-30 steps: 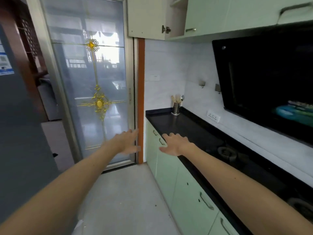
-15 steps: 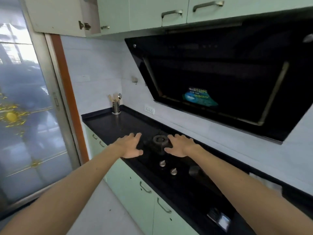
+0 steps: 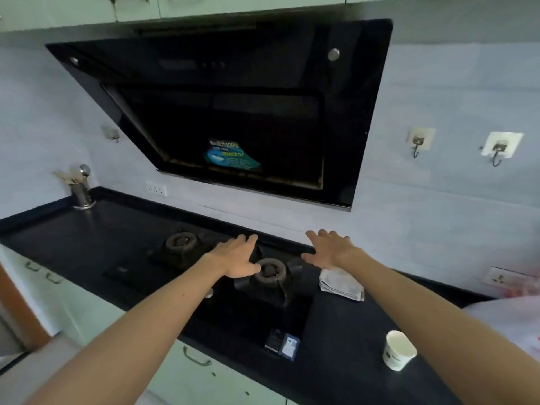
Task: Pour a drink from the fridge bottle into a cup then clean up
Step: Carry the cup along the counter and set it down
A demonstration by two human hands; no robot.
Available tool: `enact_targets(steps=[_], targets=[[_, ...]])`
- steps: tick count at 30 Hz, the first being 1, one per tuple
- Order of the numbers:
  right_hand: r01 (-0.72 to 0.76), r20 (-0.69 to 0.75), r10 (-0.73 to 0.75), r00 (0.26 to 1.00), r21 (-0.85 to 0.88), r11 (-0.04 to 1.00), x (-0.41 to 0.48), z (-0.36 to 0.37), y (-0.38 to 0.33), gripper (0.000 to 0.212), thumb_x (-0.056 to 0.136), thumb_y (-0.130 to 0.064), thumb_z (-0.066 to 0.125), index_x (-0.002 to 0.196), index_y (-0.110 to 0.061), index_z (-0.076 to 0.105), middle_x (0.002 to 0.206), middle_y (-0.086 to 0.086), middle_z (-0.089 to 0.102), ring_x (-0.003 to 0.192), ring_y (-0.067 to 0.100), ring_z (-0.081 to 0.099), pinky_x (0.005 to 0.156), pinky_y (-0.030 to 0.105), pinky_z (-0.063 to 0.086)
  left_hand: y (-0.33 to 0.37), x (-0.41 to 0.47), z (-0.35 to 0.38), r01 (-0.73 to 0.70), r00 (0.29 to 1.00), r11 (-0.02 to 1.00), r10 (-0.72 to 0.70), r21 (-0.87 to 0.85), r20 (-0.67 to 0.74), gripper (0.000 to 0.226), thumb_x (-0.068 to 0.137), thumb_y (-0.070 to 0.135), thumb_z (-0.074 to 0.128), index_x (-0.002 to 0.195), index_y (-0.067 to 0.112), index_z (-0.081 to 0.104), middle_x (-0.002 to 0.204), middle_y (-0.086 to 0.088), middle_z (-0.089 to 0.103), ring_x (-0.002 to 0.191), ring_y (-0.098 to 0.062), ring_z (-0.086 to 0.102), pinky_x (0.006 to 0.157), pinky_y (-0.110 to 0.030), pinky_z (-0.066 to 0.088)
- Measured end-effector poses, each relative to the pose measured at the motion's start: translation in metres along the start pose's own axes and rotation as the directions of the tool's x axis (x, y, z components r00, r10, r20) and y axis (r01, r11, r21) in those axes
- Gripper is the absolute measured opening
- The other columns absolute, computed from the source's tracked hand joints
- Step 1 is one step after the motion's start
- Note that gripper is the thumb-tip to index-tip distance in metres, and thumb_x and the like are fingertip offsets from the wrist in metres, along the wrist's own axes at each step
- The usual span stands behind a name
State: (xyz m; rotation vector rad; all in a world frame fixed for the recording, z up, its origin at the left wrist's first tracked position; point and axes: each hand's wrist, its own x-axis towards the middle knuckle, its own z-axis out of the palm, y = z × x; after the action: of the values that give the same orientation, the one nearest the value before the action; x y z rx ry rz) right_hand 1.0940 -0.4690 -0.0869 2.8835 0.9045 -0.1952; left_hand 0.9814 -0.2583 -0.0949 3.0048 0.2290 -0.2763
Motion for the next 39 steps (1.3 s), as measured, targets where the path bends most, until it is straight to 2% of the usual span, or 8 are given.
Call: enact_targets(steps=[3,12,22,26,32,39], targets=[[-0.086,0.017,0.086,0.996,0.020,0.996,-0.008,0.011,0.031,0.063,0.097,-0.057,0.042,0.148,-0.023,0.027,0.144,0.009,0.041,0.132,0.033,0.040,0.102,0.051,0.038,0.025,0.021,0.001,-0.062,0.998,0.998,0.062,0.012,0.011,0.086,0.093,0.049,0.053,0.159,0.020,0.005,0.160,-0.015,0.023,0.144,-0.035,0.030,0.112,-0.049,0.035],[-0.312,0.063,0.308,0.949,0.071,0.948,-0.025,0.034,0.091,0.062,0.096,-0.057,0.041,0.146,-0.023,0.029,0.143,0.008,0.042,0.132,0.033,0.040,0.102,0.051,0.038,0.076,0.081,0.005,-0.270,0.963,0.962,0.269,0.032,0.029,0.080,0.093,0.046,0.052,0.156,0.017,0.013,0.151,-0.013,0.036,0.135,-0.033,0.041,0.106,-0.049,0.040],[-0.521,0.096,0.513,0.853,0.103,0.847,-0.045,0.052,0.126,0.066,0.095,-0.058,0.043,0.148,-0.021,0.028,0.146,0.009,0.042,0.134,0.034,0.040,0.101,0.052,0.040,0.119,0.133,0.017,-0.461,0.885,0.887,0.456,0.041,0.093,0.079,0.092,0.046,0.051,0.156,0.019,0.013,0.151,-0.013,0.036,0.133,-0.033,0.044,0.105,-0.047,0.042],[-0.587,0.117,0.576,0.809,0.110,0.802,-0.065,0.064,0.132,0.072,0.095,-0.058,0.044,0.153,-0.021,0.023,0.154,0.009,0.034,0.139,0.035,0.034,0.106,0.054,0.038,0.136,0.146,0.025,-0.519,0.853,0.853,0.511,0.059,0.110,0.078,0.091,0.048,0.051,0.153,0.016,0.017,0.147,-0.014,0.039,0.131,-0.035,0.045,0.105,-0.049,0.040],[-0.672,0.160,0.657,0.737,0.066,0.738,-0.098,0.085,0.147,0.068,0.095,-0.058,0.044,0.150,-0.023,0.026,0.147,0.009,0.040,0.135,0.033,0.039,0.104,0.054,0.038,0.169,0.157,0.042,-0.592,0.802,0.804,0.581,0.054,0.141,0.082,0.088,0.053,0.053,0.153,0.018,0.018,0.151,-0.013,0.036,0.137,-0.035,0.040,0.110,-0.052,0.035],[-0.699,0.187,0.678,0.711,0.075,0.711,-0.112,0.101,0.169,0.069,0.096,-0.057,0.044,0.151,-0.021,0.025,0.147,0.010,0.041,0.133,0.035,0.040,0.105,0.056,0.038,0.199,0.166,0.065,-0.643,0.761,0.764,0.629,0.051,0.158,0.080,0.087,0.051,0.053,0.153,0.019,0.020,0.144,-0.009,0.042,0.130,-0.031,0.046,0.102,-0.045,0.042]])
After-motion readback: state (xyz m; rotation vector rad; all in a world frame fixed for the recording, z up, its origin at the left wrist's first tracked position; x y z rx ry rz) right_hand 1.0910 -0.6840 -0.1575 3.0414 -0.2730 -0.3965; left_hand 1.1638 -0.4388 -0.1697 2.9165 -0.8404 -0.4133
